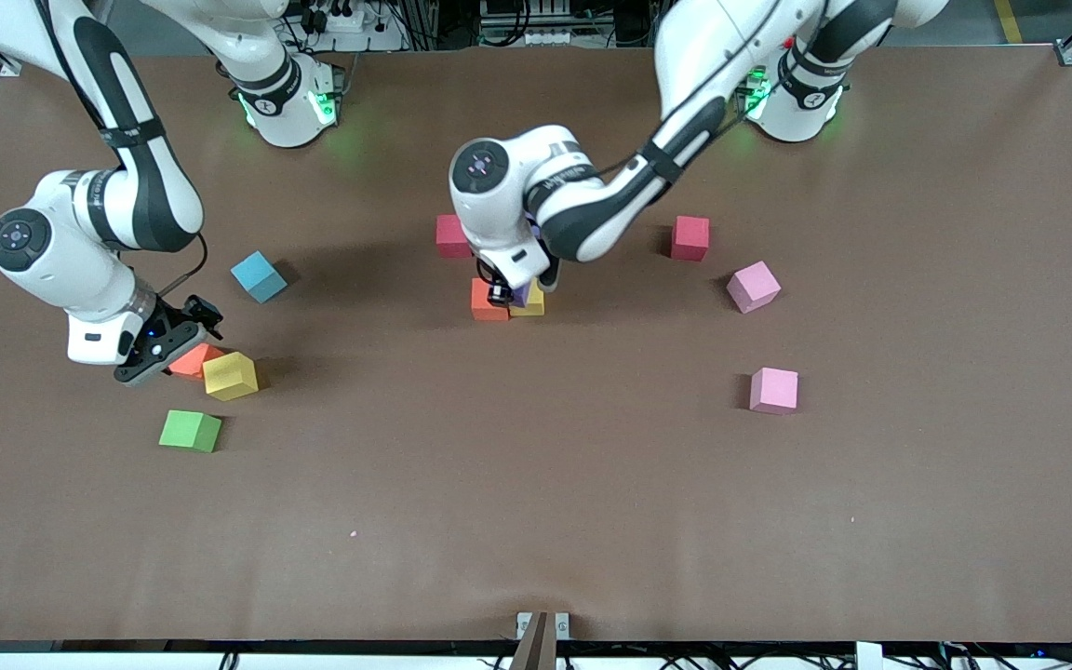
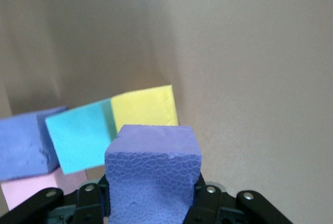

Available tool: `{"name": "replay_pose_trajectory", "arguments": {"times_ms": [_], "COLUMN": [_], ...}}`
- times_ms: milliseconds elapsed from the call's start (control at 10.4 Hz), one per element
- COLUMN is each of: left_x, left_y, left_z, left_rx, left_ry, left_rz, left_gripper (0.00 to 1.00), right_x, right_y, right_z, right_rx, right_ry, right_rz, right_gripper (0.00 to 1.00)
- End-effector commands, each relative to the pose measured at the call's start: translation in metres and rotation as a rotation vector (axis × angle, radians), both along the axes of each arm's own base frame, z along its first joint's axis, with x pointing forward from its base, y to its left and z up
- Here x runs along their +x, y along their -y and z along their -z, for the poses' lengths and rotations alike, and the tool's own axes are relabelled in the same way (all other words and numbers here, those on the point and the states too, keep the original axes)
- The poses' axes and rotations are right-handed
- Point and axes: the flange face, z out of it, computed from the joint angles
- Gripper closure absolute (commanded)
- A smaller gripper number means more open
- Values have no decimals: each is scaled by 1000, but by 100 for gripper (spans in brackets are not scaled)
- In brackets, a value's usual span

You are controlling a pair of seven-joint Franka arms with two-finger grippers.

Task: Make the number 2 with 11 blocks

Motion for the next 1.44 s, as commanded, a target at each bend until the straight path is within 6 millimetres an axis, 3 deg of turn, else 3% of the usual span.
{"name": "replay_pose_trajectory", "arguments": {"times_ms": [0, 192, 384, 576, 768, 1152, 1344], "left_x": [6, 1, 1, -9, -16, -12, -17], "left_y": [13, 28, 36, 48, 54, 59, 63], "left_z": [-21, -28, -28, -14, -5, 12, 16], "left_rx": [-47, -85, -124, -144, -153, -168, -179], "left_ry": [44, 59, 80, 98, 93, 82, 80], "left_rz": [-97, -142, -194, -218, -234, -274, -280], "left_gripper": [67, 67, 67, 67, 65, 64, 64], "right_x": [8, 2, -4, -15, -20, -10, -7], "right_y": [19, 53, 67, 84, 84, 60, 57], "right_z": [5, 17, 31, 68, 80, 73, 83], "right_rx": [-12, -21, -12, 25, 44, 40, 29], "right_ry": [2, -18, -42, -100, -124, -95, -60], "right_rz": [-193, -402, -535, -615, -629, -659, -655], "right_gripper": [0, 0, 0, 0, 0, 0, 0]}}
